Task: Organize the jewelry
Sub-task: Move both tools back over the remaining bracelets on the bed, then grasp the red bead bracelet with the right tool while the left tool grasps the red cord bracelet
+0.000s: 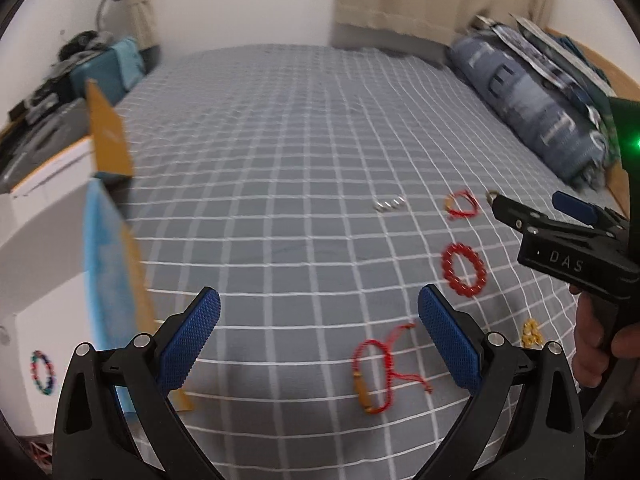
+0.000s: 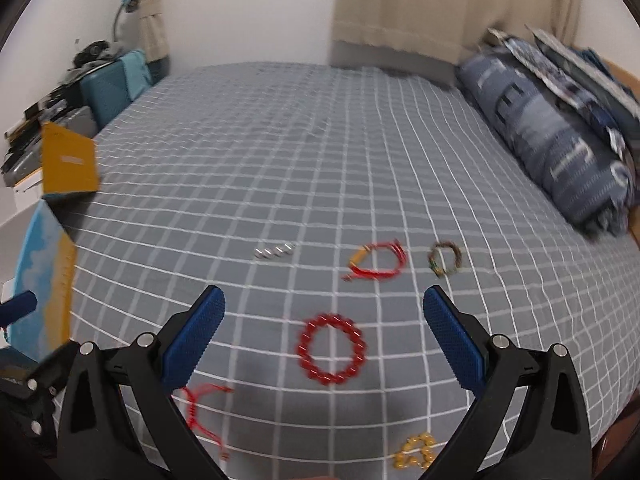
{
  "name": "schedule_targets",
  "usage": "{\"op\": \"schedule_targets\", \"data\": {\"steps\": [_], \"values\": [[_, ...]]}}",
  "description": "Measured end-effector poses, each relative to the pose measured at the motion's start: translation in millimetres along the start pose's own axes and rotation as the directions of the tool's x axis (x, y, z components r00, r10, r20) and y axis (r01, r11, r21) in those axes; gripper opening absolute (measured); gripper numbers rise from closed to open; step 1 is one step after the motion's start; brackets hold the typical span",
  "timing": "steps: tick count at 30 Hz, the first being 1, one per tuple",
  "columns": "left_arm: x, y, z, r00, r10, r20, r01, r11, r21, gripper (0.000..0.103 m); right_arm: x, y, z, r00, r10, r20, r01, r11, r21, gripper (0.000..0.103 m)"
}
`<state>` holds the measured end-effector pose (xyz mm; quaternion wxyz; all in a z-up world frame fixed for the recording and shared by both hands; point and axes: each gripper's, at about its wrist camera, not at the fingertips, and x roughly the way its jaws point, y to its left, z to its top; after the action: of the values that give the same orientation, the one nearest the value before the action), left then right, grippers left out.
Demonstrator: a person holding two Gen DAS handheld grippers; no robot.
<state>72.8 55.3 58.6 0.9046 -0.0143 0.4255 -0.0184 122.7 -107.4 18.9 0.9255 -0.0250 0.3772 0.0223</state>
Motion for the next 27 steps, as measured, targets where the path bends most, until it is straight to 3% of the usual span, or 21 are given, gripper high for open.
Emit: {"op": "schedule_targets", "data": {"steps": [8,17,25,26,27], "values": [[45,-26,-31,0.996,-0.051,-0.072,0.053,0.998,0.024,0.097,43,-21,-30,0.997,0.021,-0.078,-0.019,0.999,0.028,0.096],[74,-29,-76,0.989,-0.069,-0.131,0.069,0.998,-0.002,0.097,85,-23,-54,0.987,0.053,-0.149,-0.047,0.998,0.044,0.096],[86,-31,-89,0.992,-0.047,-0.116,0.047,0.999,-0.008,0.097,107,-15,-65,0.98,0.068,-0.187,-0.062,0.997,0.037,0.095],[86,-31,-91,0.993,-0.046,-0.108,0.045,0.999,-0.012,0.097,110,-14,-66,0.979,0.072,-0.192,-0.066,0.997,0.039,0.095],[86,-30,-91,0.993,-0.048,-0.104,0.046,0.999,-0.016,0.096,113,-13,-68,0.977,0.075,-0.201,-0.069,0.997,0.038,0.087]]}}
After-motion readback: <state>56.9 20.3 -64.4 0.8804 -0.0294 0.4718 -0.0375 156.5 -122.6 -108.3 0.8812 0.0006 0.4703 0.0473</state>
